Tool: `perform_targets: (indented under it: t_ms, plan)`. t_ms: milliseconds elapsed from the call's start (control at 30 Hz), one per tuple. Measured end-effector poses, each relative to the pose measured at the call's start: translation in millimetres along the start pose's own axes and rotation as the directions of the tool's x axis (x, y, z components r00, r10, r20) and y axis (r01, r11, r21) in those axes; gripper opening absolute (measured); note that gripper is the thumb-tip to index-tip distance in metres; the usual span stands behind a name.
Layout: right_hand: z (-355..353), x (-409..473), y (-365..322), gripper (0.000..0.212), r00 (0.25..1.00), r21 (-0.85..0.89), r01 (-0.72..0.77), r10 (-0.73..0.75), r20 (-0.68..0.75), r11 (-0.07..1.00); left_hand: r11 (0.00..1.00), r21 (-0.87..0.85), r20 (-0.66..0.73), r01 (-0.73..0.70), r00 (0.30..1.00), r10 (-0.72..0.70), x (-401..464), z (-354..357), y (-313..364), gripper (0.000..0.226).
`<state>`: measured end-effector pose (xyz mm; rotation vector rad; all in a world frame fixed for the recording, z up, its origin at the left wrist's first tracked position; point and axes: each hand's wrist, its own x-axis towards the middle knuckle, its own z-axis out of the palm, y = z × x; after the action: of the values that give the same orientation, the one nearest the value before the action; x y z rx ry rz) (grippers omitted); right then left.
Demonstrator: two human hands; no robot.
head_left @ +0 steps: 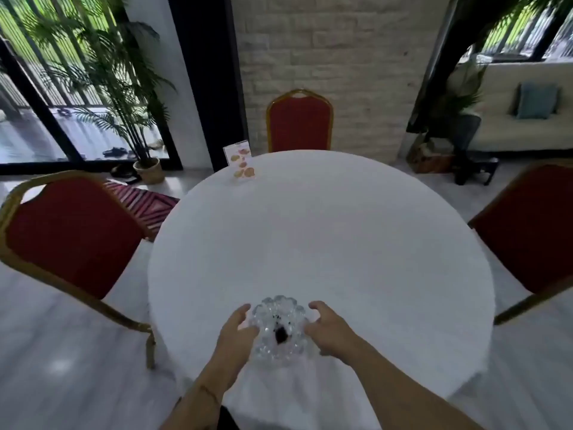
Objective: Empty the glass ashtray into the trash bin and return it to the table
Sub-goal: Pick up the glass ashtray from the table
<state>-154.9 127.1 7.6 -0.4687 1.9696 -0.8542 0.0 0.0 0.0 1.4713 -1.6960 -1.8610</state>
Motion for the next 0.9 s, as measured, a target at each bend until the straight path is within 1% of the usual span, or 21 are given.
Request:
perform_targets:
  t_ms: [100,200,267,333,400,467,567,633,767,800,900]
  plan:
    - [5,17,-1,0.055,0.998,0.047,-0.058,0.058,-0.003,0.997,0.999,0.021,0.021,0.044,0.999,-0.045,8,12,-3,0.067]
    - [12,28,-1,0.055,0.996,0.078,-0.085,0.086,-0.012,0.993,0.995,0.082,-0.02,0.062,0.998,-0.06,12,20,-5,0.073]
    - [16,32,-1,0.053,0.998,0.086,-0.053,0.054,-0.016,0.995,0.986,0.164,-0.055,0.015,0.998,-0.006,10,25,-1,0.07]
    - [19,36,-2,0.05,0.999,0.02,0.014,-0.014,-0.031,1.0,0.957,0.287,-0.102,-0.036,0.993,0.068,7,32,2,0.065]
    - [20,33,-6,0.052,0.998,-0.011,0.052,-0.052,-0.033,0.999,0.941,0.335,-0.142,-0.051,0.984,0.104,3,37,3,0.066]
    - [20,30,-9,0.058,0.997,0.001,0.076,-0.076,-0.029,0.997,0.949,0.312,-0.17,-0.03,0.982,0.087,-1,35,2,0.074]
    - [21,19,-19,0.053,0.995,0.053,0.101,-0.1,-0.019,0.993,0.977,0.212,-0.193,-0.036,0.978,0.078,-13,24,1,0.081]
    - [25,11,-24,0.049,0.993,0.089,0.116,-0.116,-0.004,0.989,0.986,0.156,-0.201,-0.064,0.975,0.095,-21,12,0,0.078]
    - [47,-12,-36,0.048,0.989,0.138,0.143,-0.147,0.019,0.98,0.983,0.115,-0.213,-0.143,0.963,0.165,-42,-23,6,0.07]
    - [55,-19,-40,0.051,0.986,0.157,0.161,-0.167,0.023,0.974,0.983,0.092,-0.214,-0.157,0.961,0.173,-48,-34,7,0.069]
    - [84,-44,-52,0.068,0.977,0.223,0.198,-0.212,0.039,0.954,0.977,0.083,-0.207,-0.194,0.956,0.207,-63,-68,6,0.067]
